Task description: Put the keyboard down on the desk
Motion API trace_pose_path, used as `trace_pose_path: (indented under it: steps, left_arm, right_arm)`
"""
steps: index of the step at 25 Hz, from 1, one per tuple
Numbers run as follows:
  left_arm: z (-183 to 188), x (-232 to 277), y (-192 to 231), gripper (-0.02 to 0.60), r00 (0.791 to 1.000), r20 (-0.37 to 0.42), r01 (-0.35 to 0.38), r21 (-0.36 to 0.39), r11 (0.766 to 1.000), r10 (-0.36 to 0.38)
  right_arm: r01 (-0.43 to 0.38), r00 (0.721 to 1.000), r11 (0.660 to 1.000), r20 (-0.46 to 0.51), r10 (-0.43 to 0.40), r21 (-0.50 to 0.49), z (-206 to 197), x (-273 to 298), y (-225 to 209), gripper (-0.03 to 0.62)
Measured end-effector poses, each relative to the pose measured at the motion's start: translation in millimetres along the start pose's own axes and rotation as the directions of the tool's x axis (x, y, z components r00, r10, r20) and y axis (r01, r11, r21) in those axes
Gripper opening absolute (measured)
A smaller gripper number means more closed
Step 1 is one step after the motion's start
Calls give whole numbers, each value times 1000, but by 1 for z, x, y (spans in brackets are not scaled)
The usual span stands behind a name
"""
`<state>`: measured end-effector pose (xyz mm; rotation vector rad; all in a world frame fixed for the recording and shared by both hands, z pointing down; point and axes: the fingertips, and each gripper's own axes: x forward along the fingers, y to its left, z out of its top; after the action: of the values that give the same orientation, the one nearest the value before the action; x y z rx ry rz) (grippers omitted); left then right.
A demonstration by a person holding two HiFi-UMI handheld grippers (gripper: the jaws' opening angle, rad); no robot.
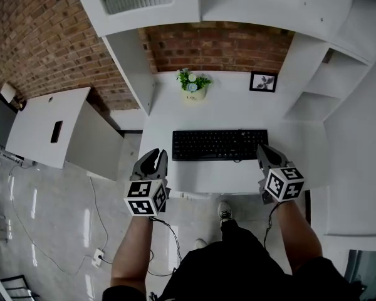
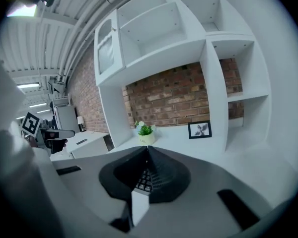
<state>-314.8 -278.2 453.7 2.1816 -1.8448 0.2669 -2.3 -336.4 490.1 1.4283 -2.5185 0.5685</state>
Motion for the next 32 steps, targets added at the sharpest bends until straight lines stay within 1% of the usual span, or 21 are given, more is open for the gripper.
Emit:
trace_pose_path:
  steps: [2, 6, 8, 11, 13, 15, 20, 25, 32]
  left_arm:
    - [10, -23, -5, 32, 999, 46, 12, 3, 1000, -12]
    - [25, -67, -20, 18, 992, 104, 64, 19, 998, -66]
    - [25, -86, -27, 18, 990, 111, 85, 41, 996, -89]
    - [17, -110, -39, 18, 987, 99, 117, 81, 990, -125]
    - [11, -125, -47, 18, 985, 90, 139, 88, 986, -147]
    - [7, -139, -53, 18, 984, 87, 150, 80, 985, -157]
    - [2, -173, -69, 18, 983, 81, 161, 24, 987, -162]
    - [-10, -188, -84, 18, 985, 82, 151, 23, 988, -152]
    - [-33, -190, -118, 18, 990, 64, 127, 26, 992, -128]
  right_arm:
    - [-17, 1000, 1000, 24, 17, -5, 6, -19, 19, 18]
    - [-42, 997, 999, 65, 43, -20, 15, -61, 57, 18]
    - [-48, 995, 998, 81, 50, -28, 17, -82, 74, 18]
    - [-45, 994, 998, 98, 49, -41, 12, -110, 94, 18]
    - [-41, 993, 998, 108, 46, -44, 8, -128, 105, 18]
    - [-37, 993, 998, 114, 42, -44, 4, -146, 113, 18]
    - [-32, 992, 999, 123, 37, -43, 3, -178, 126, 18]
    - [-47, 990, 998, 129, 51, -38, 0, -197, 130, 18]
    - [-94, 989, 995, 114, 97, -30, -15, -219, 116, 18]
